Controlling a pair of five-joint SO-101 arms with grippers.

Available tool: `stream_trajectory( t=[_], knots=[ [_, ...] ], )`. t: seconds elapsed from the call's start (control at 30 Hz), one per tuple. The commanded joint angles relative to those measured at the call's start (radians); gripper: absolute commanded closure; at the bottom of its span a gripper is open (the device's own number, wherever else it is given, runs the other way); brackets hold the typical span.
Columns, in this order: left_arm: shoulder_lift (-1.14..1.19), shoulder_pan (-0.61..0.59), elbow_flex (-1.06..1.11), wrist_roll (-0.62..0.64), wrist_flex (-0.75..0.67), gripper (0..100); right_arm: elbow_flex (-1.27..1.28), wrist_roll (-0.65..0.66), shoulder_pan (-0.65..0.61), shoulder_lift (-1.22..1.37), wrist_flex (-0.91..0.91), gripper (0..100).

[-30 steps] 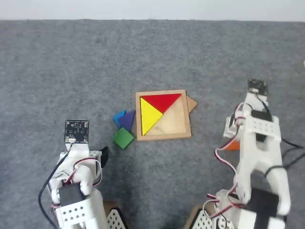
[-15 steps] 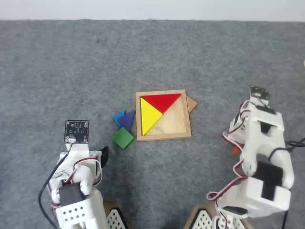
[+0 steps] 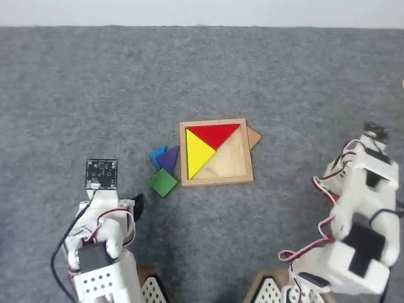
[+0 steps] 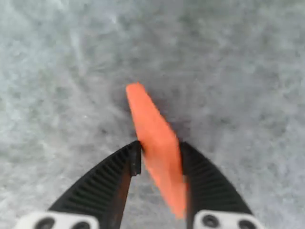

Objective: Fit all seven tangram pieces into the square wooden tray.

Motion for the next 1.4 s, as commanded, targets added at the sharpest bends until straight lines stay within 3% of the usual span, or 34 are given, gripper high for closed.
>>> stream_trajectory(
  t=[0.0, 0.4, 0.77, 1.03, 1.37],
  knots=[
    [-0.021, 0.000, -0.012, 0.005, 0.003, 70, 0.003, -0.014, -0.051, -0.128, 0.039, 78.5],
    [-0.021, 0.000, -0.012, 0.005, 0.003, 70, 0.021, -0.002, -0.108, -0.166, 0.050, 77.9],
    [-0.021, 0.000, -0.012, 0.005, 0.003, 70, -0.015, 0.358, -0.102, -0.137, 0.019, 77.9],
    [-0.021, 0.000, -0.012, 0.005, 0.003, 70, -0.061, 0.459, -0.091, -0.136, 0.004, 77.9],
    [-0.021, 0.000, -0.012, 0.005, 0.003, 70, -0.153, 0.459, -0.088, 0.053, -0.024, 77.9]
  ],
)
